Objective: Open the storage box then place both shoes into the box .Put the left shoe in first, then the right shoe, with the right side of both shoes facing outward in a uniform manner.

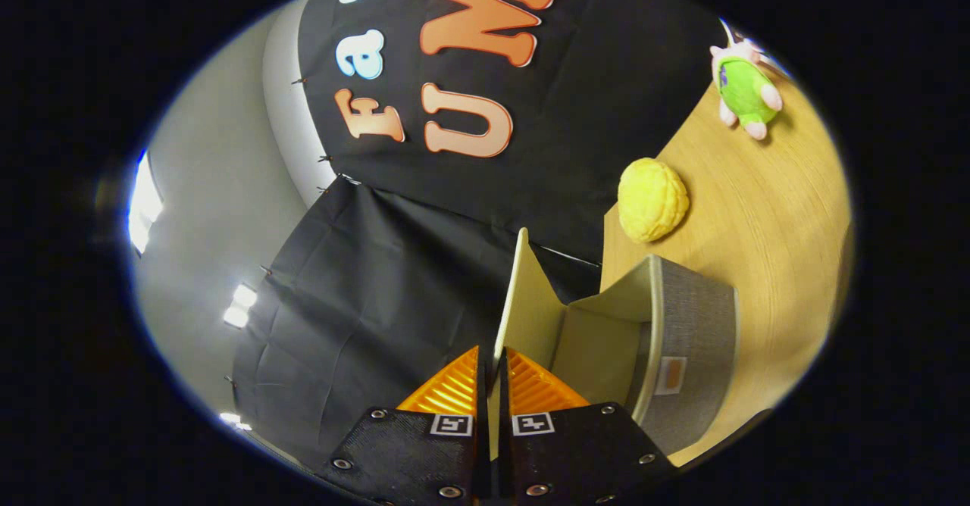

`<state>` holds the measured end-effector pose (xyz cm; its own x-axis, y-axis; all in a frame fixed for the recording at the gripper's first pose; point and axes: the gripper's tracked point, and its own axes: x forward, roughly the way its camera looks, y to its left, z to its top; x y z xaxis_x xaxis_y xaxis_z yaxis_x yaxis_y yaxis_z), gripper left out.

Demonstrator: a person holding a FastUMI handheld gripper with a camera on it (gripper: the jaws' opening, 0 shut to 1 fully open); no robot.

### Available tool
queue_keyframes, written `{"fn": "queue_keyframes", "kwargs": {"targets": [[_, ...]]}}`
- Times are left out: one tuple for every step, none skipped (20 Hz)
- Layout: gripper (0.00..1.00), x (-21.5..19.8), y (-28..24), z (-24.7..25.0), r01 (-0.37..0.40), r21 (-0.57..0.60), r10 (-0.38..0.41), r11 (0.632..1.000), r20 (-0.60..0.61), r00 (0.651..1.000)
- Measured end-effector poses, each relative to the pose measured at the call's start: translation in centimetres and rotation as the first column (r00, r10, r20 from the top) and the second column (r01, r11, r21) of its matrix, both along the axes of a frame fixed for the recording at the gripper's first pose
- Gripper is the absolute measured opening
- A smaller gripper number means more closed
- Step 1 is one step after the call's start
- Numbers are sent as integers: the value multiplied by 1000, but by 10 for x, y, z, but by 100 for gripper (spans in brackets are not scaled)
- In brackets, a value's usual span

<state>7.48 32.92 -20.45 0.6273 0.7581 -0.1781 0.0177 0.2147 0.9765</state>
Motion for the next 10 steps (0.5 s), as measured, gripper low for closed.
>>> {"fn": "queue_keyframes", "kwargs": {"targets": [[5,6,10,7,3,-3,-3,1000,7,1000],[6,8,21,13,-1,-4,1,1000,15,1000],[6,9,33,19,-5,-7,6,1000,22,1000],[6,11,47,22,-15,-18,15,1000,26,1000],[6,12,60,26,-21,-24,21,999,30,999],[6,14,73,29,-27,-29,28,999,36,999],[6,15,86,31,-25,-31,26,999,36,999],[6,18,100,31,-30,-37,32,999,37,999],[6,20,113,29,-26,-36,27,999,22,999],[6,23,125,27,-22,-28,22,999,3,1000]]}}
